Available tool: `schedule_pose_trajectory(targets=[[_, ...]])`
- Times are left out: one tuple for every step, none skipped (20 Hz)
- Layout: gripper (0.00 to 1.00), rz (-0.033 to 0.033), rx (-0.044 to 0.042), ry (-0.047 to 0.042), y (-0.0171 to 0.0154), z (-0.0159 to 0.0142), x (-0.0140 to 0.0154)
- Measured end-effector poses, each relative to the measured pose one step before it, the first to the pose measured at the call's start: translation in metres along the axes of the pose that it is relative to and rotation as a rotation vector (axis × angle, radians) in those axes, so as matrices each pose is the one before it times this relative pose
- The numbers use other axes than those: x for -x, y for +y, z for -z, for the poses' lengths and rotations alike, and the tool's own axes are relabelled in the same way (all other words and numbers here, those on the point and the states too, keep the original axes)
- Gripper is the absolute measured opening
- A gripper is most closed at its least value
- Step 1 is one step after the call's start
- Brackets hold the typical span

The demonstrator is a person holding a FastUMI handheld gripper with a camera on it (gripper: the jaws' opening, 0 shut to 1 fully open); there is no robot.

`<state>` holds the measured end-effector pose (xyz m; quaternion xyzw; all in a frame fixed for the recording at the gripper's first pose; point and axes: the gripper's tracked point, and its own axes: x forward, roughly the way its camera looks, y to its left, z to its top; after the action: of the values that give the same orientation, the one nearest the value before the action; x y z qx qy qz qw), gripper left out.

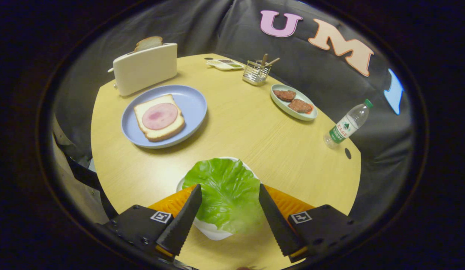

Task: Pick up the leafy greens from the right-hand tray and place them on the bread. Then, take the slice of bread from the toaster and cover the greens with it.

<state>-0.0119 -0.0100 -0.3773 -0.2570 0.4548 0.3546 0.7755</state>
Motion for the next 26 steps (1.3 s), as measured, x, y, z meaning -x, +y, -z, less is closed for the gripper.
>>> schedule_pose_trajectory(targets=[[0.99,-0.00497,-0.00496,0.01641,0.00012,0.00465,-0.00365],[0.99,-0.00198,-0.00686,0.01175,-0.00072,0.00308,-0.00291],[0.99,-0.00358,-0.00865,0.00753,0.00027,0.00275,-0.00254],[0.99,-0.00363,-0.00919,0.00673,-0.00044,0.00180,-0.00289],[0.99,-0.00216,-0.00752,0.00898,-0.00035,0.00283,-0.00144],[0.99,-0.00188,-0.00370,0.00853,0.00001,0.00188,-0.00171],[0.99,-0.00022,0.00042,0.00766,-0.00003,0.00261,-0.00194],[0.99,-0.00241,0.00094,0.00828,-0.00006,0.00208,-0.00167],[0.99,-0.00317,-0.00228,0.01065,0.00139,0.00460,-0.00241],[0.99,-0.01327,-0.00823,0.01069,0.00115,0.00179,-0.00013],[0.98,-0.00646,-0.01479,-0.00367,0.00203,0.00090,-0.00194],[0.96,-0.00531,-0.01034,0.00323,-0.00002,-0.00034,0.00010],[0.92,-0.00521,-0.01280,0.00428,-0.00045,0.00099,-0.00089],[0.89,-0.01472,-0.01446,0.00897,0.00156,0.00104,-0.00104],[0.85,-0.01306,-0.02151,0.01148,0.00253,0.00204,-0.00101],[0.81,-0.01153,-0.01990,0.00838,0.00199,0.00017,-0.00083],[0.77,-0.00739,-0.01397,0.01030,0.00234,0.00203,0.00022],[0.73,-0.00720,-0.00934,0.00447,0.00339,-0.00041,-0.00097],[0.70,-0.00035,0.00139,0.00520,0.00201,0.00055,0.00029],[0.66,-0.00358,0.00273,-0.00346,0.00210,-0.00212,0.00010],[0.62,-0.00323,0.00437,0.00500,0.00405,0.00201,0.00005],[0.58,0.00382,0.00467,-0.00441,0.00006,-0.00138,0.00117],[0.54,-0.00017,-0.00135,0.00570,0.00033,0.00180,-0.00085],[0.51,-0.00426,-0.00876,-0.00124,0.00011,-0.00136,-0.00069],[0.39,0.00381,-0.00648,-0.00354,-0.00044,-0.00002,-0.00020],[0.27,-0.00066,-0.00346,0.00292,-0.00002,0.00014,-0.00009]])
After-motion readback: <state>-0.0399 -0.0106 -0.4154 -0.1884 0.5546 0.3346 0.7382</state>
